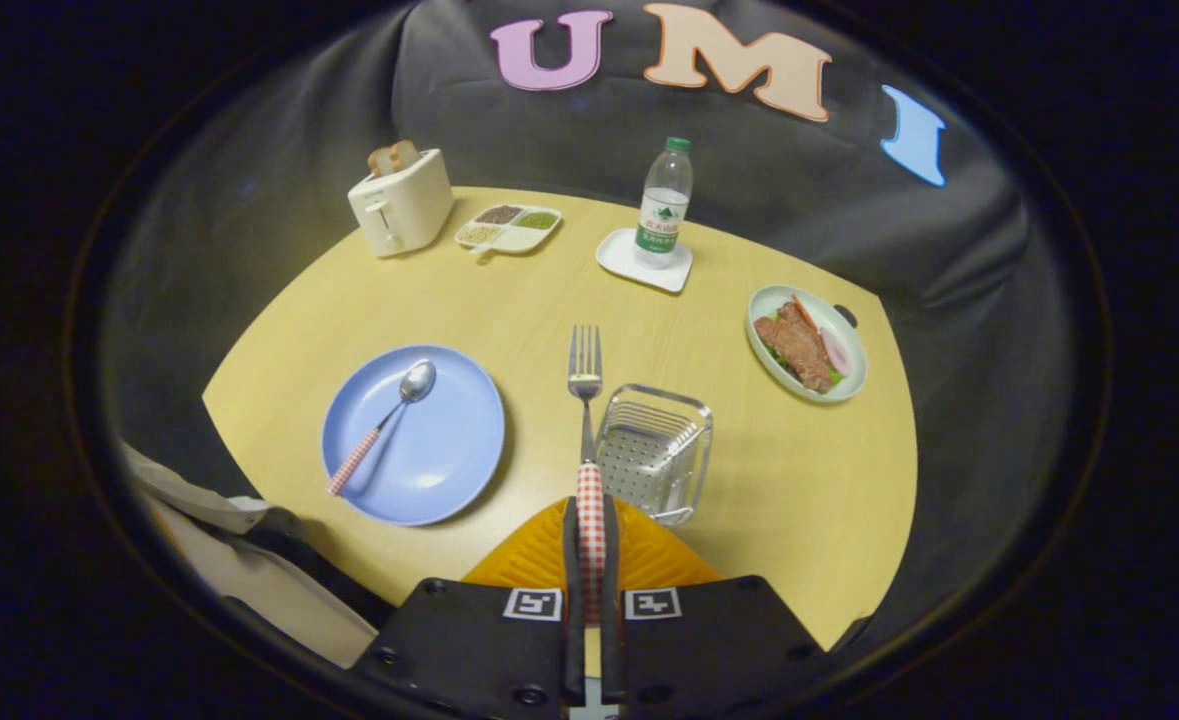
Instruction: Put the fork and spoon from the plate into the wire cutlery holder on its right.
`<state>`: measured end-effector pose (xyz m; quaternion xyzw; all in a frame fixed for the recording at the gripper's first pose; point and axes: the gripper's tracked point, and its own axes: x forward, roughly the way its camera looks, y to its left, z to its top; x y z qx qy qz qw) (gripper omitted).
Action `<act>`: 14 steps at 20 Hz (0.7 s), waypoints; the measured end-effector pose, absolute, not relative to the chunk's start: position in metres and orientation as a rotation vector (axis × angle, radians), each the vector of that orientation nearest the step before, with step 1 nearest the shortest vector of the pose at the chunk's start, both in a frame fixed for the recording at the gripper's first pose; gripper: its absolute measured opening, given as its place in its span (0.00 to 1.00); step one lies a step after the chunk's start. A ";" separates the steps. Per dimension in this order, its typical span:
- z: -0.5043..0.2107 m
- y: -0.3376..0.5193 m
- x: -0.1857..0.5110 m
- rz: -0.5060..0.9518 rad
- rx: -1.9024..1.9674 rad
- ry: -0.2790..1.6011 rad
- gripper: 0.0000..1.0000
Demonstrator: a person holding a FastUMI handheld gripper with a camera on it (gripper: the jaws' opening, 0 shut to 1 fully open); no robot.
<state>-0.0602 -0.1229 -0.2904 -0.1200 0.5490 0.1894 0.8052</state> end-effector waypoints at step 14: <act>-0.298 -0.181 -0.068 0.585 -0.437 1.390 0.09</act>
